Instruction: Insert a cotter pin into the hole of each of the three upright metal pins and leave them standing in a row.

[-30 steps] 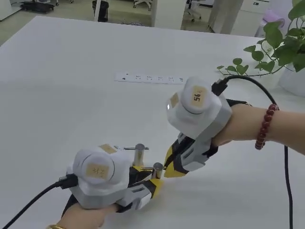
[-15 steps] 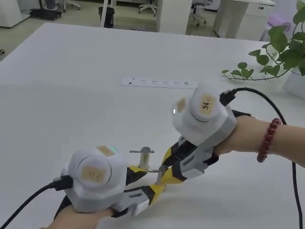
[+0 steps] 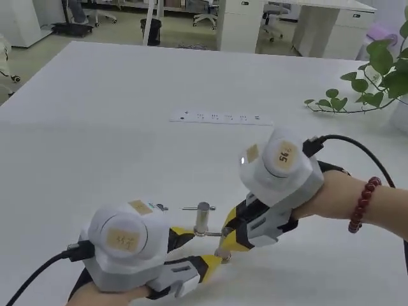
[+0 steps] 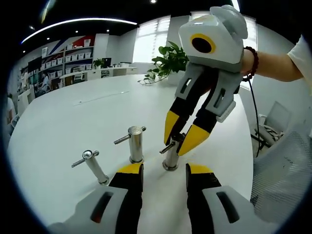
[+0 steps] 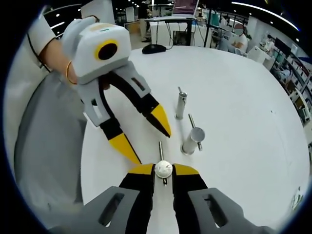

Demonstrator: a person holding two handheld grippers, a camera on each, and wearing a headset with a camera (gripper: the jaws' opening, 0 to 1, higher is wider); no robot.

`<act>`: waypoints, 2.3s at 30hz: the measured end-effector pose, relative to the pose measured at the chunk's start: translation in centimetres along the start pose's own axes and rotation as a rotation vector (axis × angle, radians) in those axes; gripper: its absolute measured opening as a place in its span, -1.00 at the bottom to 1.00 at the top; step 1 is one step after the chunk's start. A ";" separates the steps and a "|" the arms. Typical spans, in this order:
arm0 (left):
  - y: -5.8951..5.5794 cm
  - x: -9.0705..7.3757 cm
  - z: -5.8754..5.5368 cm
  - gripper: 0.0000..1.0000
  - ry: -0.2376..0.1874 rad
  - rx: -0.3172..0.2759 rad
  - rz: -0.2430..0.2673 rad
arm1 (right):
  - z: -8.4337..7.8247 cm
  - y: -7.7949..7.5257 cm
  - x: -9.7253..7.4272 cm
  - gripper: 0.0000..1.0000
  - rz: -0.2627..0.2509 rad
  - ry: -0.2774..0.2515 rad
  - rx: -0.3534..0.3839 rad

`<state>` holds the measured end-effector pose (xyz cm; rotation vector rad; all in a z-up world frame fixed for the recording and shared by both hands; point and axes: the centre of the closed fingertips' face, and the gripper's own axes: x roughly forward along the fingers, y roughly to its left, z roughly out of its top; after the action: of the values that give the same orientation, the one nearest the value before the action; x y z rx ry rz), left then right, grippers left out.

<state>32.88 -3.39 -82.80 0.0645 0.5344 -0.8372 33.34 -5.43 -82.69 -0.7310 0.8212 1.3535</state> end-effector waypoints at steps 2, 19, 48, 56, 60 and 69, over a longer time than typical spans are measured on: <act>0.0 -0.3 0.1 -0.33 -0.004 0.001 0.001 | 0.0 0.0 0.0 -0.72 -0.001 -0.002 0.006; 0.5 -2.8 1.7 -0.23 -0.059 -0.004 0.038 | -1.1 -1.8 -1.3 -0.73 -0.041 0.016 0.039; 2.0 -7.2 2.1 0.15 -0.112 0.011 0.102 | -2.7 -5.1 -2.0 -0.72 -0.068 0.032 0.054; 2.2 -7.7 2.0 0.26 -0.110 0.030 0.106 | -2.7 -5.3 -2.0 -0.71 -0.046 0.006 0.065; 2.2 -7.8 1.8 0.28 -0.101 0.037 0.104 | -2.7 -5.2 -2.0 -0.70 -0.043 -0.003 0.064; 2.2 -8.0 2.0 0.33 -0.104 0.035 0.102 | -2.4 -5.0 -2.4 -0.50 -0.049 -0.038 0.063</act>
<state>30.94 3.13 -77.63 0.0792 0.4148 -0.7457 38.06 -9.20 -82.06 -0.6701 0.8074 1.2886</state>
